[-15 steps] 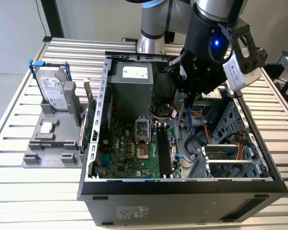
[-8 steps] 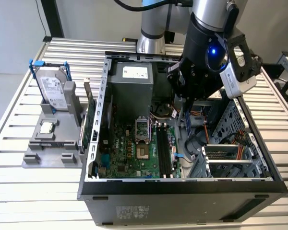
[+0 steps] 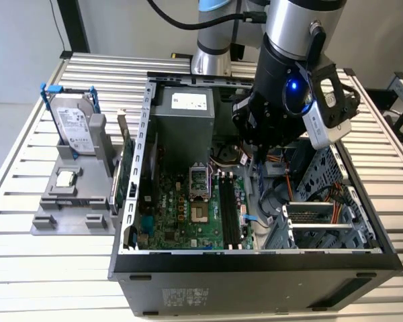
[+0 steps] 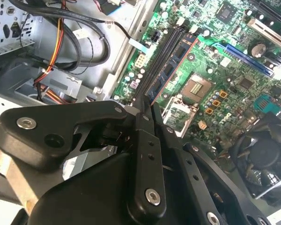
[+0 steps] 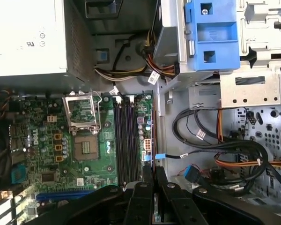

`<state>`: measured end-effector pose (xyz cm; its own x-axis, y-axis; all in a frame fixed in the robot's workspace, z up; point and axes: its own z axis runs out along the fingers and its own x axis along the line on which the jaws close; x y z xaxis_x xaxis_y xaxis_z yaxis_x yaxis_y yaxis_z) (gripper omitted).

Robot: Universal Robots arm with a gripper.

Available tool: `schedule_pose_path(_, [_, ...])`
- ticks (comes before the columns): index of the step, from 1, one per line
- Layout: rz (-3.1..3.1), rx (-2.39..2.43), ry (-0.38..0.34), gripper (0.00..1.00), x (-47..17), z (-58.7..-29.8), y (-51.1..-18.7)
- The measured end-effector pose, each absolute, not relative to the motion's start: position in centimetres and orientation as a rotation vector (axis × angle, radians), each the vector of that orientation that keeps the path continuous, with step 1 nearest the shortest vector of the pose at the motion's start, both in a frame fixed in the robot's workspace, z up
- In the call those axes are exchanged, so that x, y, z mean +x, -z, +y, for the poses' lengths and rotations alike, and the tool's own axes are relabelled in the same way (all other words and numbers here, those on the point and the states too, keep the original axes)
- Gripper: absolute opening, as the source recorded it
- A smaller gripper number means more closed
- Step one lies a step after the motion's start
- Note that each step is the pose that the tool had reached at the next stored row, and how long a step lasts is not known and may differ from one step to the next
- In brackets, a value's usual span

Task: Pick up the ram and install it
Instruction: 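Insert the ram into the slot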

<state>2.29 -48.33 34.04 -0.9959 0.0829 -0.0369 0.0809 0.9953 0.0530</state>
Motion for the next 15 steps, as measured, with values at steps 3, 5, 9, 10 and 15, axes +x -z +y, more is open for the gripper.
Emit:
schedule_pose_path(3, [3.099,0.127,-0.071,0.0,2.3,-48.3,-33.9])
schedule_pose_path(5, [3.1,0.127,-0.068,0.0,2.3,-48.3,-33.9])
schedule_pose_path(9, [3.1,0.127,-0.062,0.0,2.3,-48.3,-33.3])
schedule_pose_path(10, [3.1,0.127,-0.061,0.0,2.3,-48.3,-33.1])
schedule_pose_path(15, [3.099,0.127,-0.061,0.0,2.3,-48.3,-32.2])
